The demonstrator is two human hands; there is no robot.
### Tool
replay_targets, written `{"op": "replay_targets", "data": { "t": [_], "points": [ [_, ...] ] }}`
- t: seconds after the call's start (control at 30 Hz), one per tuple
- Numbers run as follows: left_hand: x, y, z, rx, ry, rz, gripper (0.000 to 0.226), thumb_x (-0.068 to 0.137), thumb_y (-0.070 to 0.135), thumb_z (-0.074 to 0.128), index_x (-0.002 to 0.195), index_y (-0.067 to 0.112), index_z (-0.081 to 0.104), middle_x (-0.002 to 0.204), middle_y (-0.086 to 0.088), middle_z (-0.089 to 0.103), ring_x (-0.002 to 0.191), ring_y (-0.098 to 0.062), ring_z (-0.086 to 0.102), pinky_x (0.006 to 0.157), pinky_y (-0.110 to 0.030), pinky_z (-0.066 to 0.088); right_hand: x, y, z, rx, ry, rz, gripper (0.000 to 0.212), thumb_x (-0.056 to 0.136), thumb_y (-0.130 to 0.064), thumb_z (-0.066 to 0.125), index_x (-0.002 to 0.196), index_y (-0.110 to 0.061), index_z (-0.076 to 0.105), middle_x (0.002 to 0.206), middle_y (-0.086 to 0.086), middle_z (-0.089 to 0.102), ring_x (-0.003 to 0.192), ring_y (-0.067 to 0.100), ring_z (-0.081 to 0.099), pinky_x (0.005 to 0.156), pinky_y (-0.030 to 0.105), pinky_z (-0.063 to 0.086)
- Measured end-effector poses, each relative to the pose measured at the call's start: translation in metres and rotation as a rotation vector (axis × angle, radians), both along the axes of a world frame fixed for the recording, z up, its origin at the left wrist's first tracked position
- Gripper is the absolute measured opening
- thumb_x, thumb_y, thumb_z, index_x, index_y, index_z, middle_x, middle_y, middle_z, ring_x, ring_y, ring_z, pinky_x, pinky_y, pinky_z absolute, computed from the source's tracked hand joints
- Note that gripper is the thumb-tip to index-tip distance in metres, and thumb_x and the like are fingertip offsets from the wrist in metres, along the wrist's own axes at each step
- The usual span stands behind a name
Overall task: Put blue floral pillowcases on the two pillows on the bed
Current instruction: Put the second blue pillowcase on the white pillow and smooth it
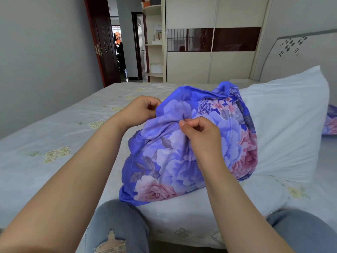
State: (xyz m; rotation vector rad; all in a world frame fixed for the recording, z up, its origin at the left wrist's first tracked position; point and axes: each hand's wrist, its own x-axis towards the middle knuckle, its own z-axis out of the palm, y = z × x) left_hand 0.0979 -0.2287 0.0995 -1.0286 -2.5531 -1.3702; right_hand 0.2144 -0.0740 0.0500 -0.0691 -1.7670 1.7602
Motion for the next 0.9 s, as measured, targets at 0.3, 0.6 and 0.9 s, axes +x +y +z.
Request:
{"op": "replay_targets", "data": {
  "t": [0.3, 0.6, 0.9],
  "points": [
    [0.008, 0.004, 0.006, 0.03, 0.068, 0.031, 0.032, 0.09, -0.008, 0.046, 0.073, 0.015, 0.06, 0.066, 0.004, 0.057, 0.062, -0.007, 0.045, 0.057, -0.02, 0.04, 0.022, -0.005, -0.013, 0.62, 0.188, -0.31, 0.022, 0.083, -0.031, 0.069, 0.073, -0.018, 0.054, 0.087, -0.006, 0.052, 0.077, 0.013, 0.053, 0.062, 0.027, 0.04],
    [-0.003, 0.0, 0.013, 0.186, -0.026, -0.038, 0.018, 0.093, 0.021, 0.047, 0.076, 0.022, 0.05, 0.067, 0.01, 0.051, 0.063, -0.012, 0.038, 0.058, -0.027, 0.029, 0.032, 0.013, -0.006, 0.285, 0.128, -0.09, 0.023, 0.091, -0.019, 0.06, 0.075, -0.021, 0.044, 0.072, -0.013, 0.054, 0.064, -0.004, 0.052, 0.063, 0.011, 0.04],
    [0.038, 0.008, -0.008, 0.276, -0.32, -0.304, 0.006, 0.077, 0.02, 0.064, 0.08, 0.02, 0.069, 0.073, 0.008, 0.069, 0.064, -0.003, 0.063, 0.059, -0.016, 0.051, 0.037, 0.02, -0.013, 0.18, 0.088, 0.067, 0.015, 0.093, -0.017, 0.056, 0.088, -0.029, 0.048, 0.08, -0.01, 0.056, 0.067, -0.005, 0.052, 0.067, 0.007, 0.039]
  ]
}}
